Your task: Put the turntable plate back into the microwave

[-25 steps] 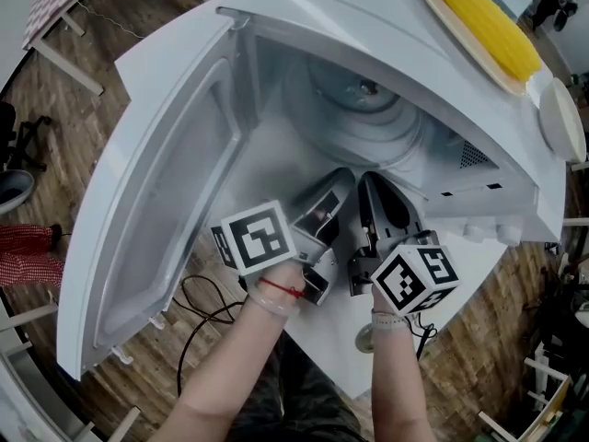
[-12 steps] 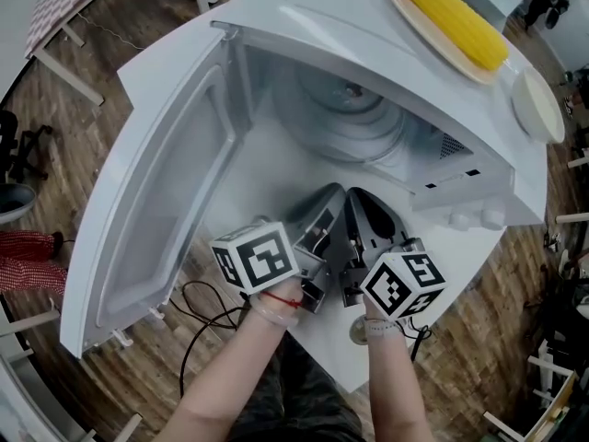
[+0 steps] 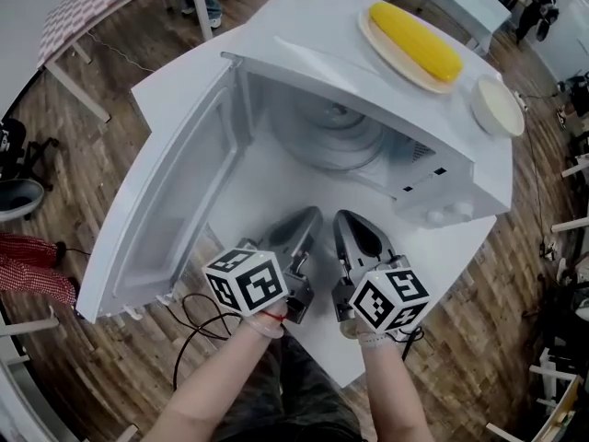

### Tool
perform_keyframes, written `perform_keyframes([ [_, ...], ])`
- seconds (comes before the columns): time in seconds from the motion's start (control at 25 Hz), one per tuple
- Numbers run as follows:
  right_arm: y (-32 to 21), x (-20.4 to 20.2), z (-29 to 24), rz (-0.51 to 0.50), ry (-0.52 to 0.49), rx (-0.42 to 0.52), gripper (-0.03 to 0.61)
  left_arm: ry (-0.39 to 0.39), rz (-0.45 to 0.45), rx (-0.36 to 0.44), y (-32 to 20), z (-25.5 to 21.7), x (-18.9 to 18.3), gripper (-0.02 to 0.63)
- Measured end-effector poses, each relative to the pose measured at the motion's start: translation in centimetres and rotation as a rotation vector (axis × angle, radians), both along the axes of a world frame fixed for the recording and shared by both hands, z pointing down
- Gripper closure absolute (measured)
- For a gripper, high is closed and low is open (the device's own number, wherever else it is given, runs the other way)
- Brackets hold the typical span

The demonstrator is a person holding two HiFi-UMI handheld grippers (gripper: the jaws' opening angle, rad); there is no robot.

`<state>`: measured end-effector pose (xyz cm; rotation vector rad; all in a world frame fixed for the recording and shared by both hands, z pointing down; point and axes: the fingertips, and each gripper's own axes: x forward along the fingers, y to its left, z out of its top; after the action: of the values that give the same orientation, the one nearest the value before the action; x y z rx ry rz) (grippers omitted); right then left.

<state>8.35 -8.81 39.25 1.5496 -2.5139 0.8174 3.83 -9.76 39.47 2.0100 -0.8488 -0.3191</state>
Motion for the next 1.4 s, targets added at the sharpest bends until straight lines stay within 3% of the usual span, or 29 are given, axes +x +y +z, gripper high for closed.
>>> perform_keyframes([
  [0.92, 7.7, -0.7, -4.7, -0.058, -0.014, 0.026, 0.557, -0.180, 0.090, 0.118, 7.5, -4.6, -1.1, 0.601],
  [1.4, 10.8, -0.8, -7.6, -0.067, -0.041, 0.053, 0.557, -0.165, 0.146, 0.170, 10.9, -7.5, 0.2, 0.601],
])
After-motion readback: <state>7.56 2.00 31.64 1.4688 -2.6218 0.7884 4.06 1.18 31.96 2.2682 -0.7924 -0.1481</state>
